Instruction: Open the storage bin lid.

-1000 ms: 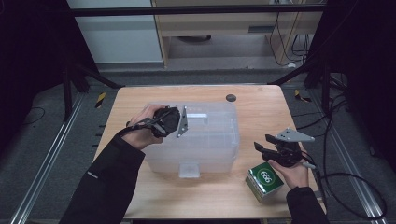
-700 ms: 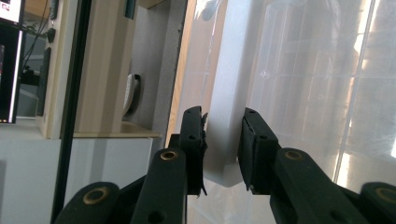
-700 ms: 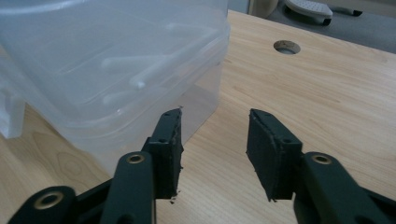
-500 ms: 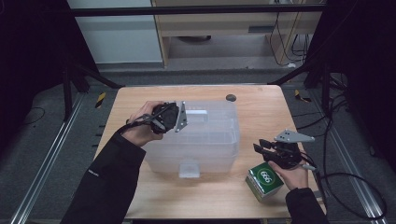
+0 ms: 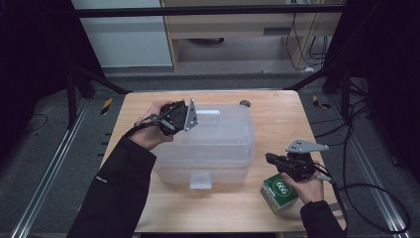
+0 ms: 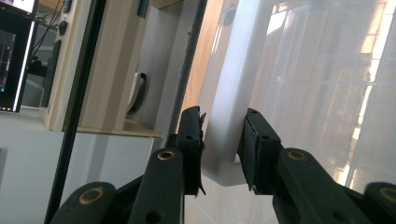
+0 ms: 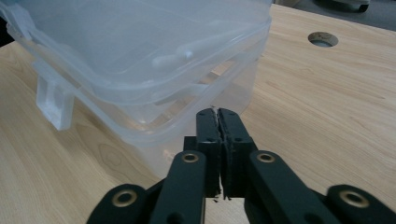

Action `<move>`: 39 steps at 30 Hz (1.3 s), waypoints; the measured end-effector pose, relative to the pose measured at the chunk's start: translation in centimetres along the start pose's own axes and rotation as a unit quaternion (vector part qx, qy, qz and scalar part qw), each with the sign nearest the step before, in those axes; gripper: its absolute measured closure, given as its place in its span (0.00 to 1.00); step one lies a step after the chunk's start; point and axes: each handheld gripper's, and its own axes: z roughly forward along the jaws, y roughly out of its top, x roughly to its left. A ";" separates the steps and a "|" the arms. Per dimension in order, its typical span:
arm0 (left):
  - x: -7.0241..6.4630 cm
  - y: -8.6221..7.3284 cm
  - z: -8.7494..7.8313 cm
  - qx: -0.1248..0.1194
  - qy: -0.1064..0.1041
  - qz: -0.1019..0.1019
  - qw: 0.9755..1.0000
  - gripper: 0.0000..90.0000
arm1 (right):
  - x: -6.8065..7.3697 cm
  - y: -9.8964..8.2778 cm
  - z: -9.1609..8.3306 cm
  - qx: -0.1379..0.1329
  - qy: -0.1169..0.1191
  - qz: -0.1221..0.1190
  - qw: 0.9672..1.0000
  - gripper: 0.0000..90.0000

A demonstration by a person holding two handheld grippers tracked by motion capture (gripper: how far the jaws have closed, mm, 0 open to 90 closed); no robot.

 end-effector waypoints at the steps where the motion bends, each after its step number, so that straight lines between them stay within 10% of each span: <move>1: 0.0 0.0 0.0 0.000 0.000 0.000 1.000 0.78 | 0.0 0.0 0.0 0.000 0.000 0.000 1.000 1.00; 39: 2.4 0.1 1.7 -0.009 0.037 -0.071 0.997 0.75 | 2.1 1.4 1.9 -0.023 0.031 -0.008 0.999 1.00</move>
